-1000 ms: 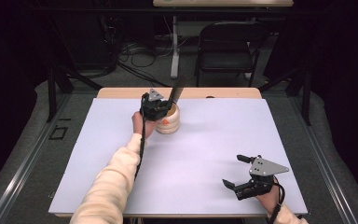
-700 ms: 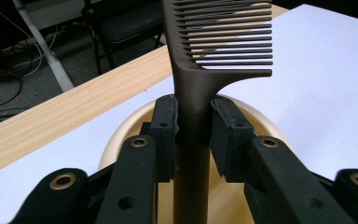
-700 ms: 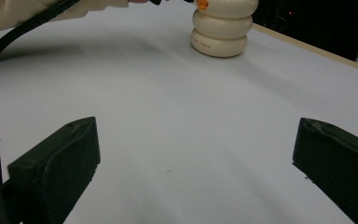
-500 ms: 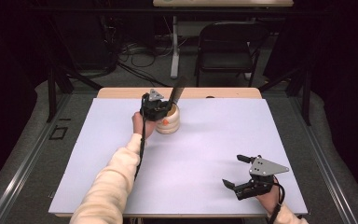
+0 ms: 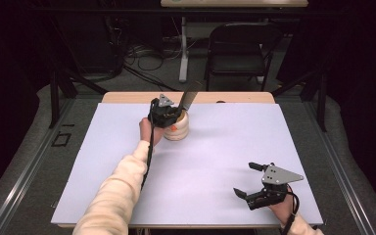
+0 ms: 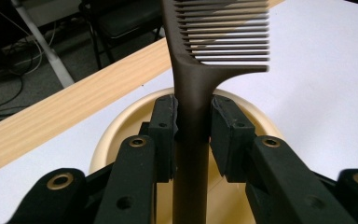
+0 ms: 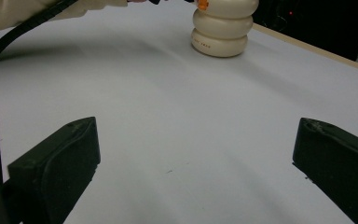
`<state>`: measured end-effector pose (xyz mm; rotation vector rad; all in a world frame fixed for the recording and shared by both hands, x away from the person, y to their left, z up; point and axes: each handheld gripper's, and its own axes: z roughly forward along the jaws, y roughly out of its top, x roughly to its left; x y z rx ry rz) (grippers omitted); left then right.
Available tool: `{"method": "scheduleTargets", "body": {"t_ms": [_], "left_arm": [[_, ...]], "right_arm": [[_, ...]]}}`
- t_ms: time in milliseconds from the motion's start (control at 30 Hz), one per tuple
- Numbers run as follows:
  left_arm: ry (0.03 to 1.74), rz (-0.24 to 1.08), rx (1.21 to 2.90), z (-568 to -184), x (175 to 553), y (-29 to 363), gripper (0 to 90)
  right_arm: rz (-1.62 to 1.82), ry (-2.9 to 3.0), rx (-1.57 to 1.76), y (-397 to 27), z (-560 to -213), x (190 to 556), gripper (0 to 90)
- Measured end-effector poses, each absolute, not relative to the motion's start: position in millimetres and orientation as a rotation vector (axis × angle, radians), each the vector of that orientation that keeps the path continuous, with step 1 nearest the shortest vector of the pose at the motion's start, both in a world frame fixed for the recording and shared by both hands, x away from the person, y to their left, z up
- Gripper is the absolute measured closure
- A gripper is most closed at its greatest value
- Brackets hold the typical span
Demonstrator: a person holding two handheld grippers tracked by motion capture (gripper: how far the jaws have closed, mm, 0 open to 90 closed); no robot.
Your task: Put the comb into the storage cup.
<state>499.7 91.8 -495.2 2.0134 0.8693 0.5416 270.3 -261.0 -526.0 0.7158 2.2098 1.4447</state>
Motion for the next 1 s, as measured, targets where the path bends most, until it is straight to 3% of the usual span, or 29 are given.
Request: {"method": "scheduleTargets", "body": {"t_ms": [900,1000], "left_arm": [[0.867,0.487,2.067,-494.1,497.9,97.4,71.8],[0.855,0.495,2.035,-487.9,494.4,99.9,63.1]], "right_arm": [[1.448,2.208,0.717,-260.7,-525.8,270.3,0.2],[1.449,2.207,0.718,-260.7,-525.8,270.2,0.2]]}}
